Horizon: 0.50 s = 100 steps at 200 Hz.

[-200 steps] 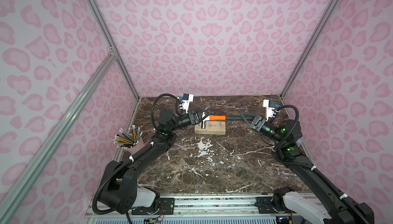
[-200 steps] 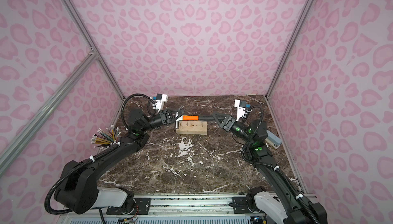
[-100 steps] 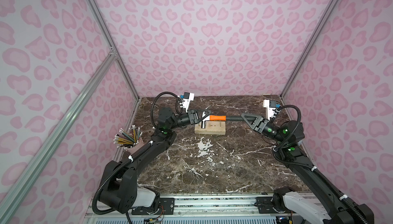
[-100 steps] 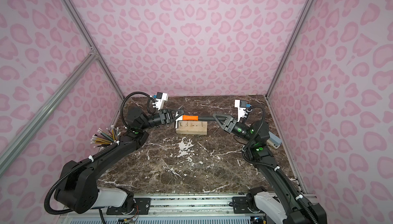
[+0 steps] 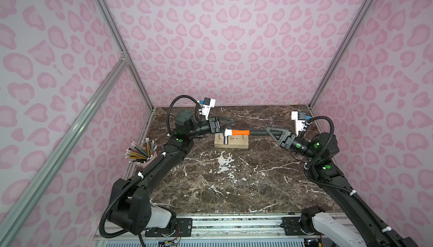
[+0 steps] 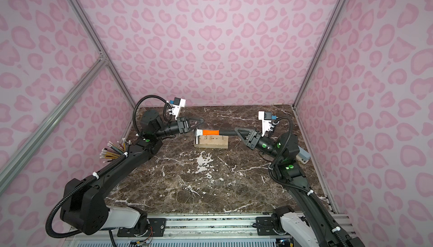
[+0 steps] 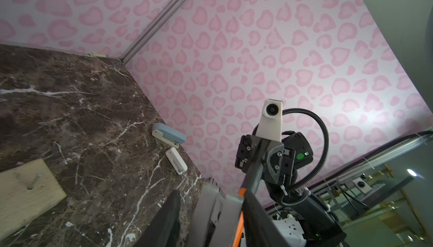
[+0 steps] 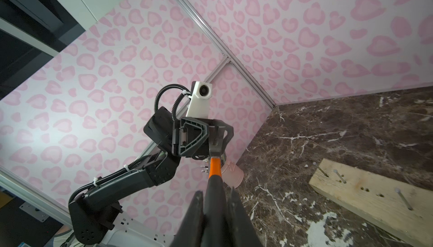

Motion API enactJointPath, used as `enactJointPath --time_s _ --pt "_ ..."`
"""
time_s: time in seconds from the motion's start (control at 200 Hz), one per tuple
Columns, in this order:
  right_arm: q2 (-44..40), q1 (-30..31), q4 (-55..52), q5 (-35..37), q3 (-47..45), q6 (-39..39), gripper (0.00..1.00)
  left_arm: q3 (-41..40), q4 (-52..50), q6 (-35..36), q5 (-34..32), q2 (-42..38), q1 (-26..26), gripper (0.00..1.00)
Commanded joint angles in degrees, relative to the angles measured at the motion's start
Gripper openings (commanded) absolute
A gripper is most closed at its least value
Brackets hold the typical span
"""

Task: Use a claw hammer to pull out a nail
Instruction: Pick up the hammer at the center of the board.

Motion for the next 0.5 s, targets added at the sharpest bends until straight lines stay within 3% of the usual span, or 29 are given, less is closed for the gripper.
enactJointPath --time_s 0.0,0.155,0.495 --pt "-1.9 -0.3 -8.4 7.5 3.3 -7.3 0.00 3.1 -12.1 9.6 -7.0 0.4 0.4 0.50" --pt "-3.4 -0.2 -15.8 14.1 4.6 -11.6 0.00 4.5 -18.0 13.3 -13.3 2.1 0.5 0.51" --pt "4.2 6.9 -26.3 37.4 10.3 -21.7 0.00 6.9 -33.7 18.4 -37.9 8.8 0.7 0.51"
